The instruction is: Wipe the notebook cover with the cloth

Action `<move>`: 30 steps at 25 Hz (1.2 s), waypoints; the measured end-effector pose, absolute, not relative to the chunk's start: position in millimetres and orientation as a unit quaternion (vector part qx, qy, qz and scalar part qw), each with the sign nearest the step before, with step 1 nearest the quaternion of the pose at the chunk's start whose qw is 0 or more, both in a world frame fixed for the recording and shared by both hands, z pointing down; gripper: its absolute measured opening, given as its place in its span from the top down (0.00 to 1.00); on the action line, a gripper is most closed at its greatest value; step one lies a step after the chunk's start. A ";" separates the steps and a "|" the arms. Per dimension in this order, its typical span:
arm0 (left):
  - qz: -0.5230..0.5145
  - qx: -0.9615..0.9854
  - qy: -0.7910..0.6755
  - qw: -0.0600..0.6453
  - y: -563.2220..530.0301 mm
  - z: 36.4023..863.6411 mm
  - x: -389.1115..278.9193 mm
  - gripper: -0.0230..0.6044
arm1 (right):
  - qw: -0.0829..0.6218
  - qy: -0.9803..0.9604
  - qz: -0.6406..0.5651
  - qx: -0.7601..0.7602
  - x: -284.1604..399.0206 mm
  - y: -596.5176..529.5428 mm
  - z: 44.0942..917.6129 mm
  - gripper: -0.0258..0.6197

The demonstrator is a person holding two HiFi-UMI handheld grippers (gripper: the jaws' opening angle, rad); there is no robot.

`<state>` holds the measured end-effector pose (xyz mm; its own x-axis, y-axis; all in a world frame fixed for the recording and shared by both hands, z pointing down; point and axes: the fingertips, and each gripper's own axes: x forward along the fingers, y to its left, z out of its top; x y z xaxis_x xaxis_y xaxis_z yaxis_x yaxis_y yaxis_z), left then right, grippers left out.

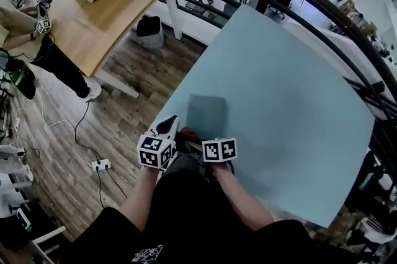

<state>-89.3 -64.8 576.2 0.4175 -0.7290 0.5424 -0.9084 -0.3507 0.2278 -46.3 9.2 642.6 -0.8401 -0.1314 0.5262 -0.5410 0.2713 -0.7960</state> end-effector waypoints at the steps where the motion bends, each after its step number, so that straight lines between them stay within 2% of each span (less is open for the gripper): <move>1: 0.177 0.803 -0.508 0.255 -64.5 576.8 -87.7 0.95 | 0.190 -0.772 0.564 0.222 -44.5 10.4 647.1 0.76; 5: 0.186 0.810 -0.497 0.250 -61.9 577.5 -84.9 0.95 | 0.208 -0.763 0.563 0.241 -35.1 11.5 657.7 0.76; 17: 0.181 0.818 -0.486 0.249 -64.5 578.0 -74.0 0.95 | 0.203 -0.746 0.575 0.268 -7.5 8.9 659.5 0.76; 30: 0.184 0.838 -0.452 0.245 -65.4 576.9 -39.6 0.95 | 0.186 -0.729 0.583 0.305 51.0 8.7 659.8 0.76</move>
